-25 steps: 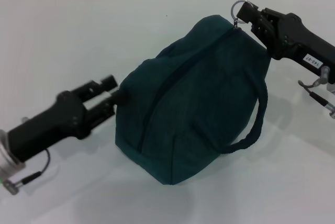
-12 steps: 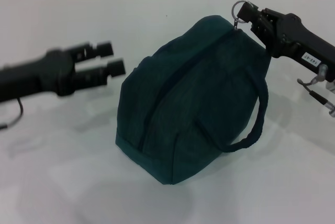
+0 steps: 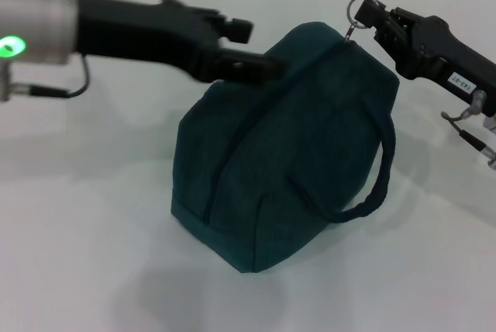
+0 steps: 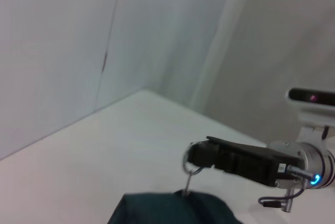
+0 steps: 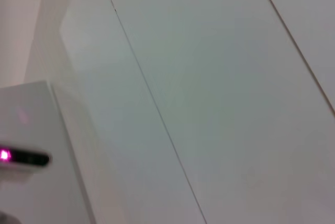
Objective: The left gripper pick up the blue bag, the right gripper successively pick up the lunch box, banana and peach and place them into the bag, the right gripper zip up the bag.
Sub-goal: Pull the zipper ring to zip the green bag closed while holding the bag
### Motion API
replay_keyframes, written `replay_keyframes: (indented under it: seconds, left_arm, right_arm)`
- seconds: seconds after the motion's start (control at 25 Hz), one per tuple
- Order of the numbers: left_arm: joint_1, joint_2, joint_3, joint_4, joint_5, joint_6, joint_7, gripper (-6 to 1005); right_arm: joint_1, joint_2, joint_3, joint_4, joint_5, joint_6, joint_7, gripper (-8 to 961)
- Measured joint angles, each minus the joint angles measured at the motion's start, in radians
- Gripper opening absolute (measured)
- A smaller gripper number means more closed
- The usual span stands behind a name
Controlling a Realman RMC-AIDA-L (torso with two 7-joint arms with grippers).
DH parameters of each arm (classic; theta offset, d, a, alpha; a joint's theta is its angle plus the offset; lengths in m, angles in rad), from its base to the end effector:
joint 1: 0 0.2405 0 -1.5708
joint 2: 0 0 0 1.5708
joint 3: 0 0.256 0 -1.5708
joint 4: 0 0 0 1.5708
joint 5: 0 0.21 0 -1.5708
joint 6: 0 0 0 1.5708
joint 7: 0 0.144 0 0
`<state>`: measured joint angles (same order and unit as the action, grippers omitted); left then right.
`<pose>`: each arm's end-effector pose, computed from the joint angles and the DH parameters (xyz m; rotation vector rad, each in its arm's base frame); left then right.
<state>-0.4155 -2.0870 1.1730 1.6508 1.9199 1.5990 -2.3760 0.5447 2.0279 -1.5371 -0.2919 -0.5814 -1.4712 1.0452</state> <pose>-0.1109 0.3170 0.0601 -2.8037 -0.6919 -0.4869 0.2133 0.3418 -0.0172 -2.2676 0.6054 1.4334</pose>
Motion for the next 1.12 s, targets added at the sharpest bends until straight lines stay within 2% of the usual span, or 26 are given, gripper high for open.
replay_keyframes:
  seconds: [0.12, 0.24, 0.48, 0.8, 1.04, 1.12]
  left_arm:
    - [-0.042, 0.000, 0.099, 0.074, 0.111, -0.040, -0.147, 766]
    - [-0.072, -0.001, 0.164, 0.077, 0.177, -0.056, -0.216, 761]
    - [-0.072, -0.002, 0.303, 0.086, 0.307, -0.127, -0.278, 752]
    - [-0.063, -0.002, 0.328, 0.091, 0.352, -0.160, -0.303, 739]
    - [-0.033, -0.002, 0.347, 0.098, 0.362, -0.183, -0.240, 730]
    - [-0.031, -0.002, 0.349, 0.101, 0.364, -0.184, -0.237, 569]
  right_arm:
    - [0.000, 0.000, -0.002, -0.002, 0.000, 0.006, 0.003, 33]
    - [0.001, 0.000, -0.005, -0.005, 0.000, 0.007, 0.008, 33]
    - [0.002, 0.000, -0.004, -0.002, 0.000, 0.002, 0.009, 34]
    - [0.003, 0.000, -0.003, 0.002, 0.000, 0.000, 0.010, 35]
    - [0.001, 0.000, -0.001, 0.002, 0.000, -0.001, 0.013, 35]
    - [0.001, 0.000, -0.001, 0.002, 0.000, -0.001, 0.017, 35]
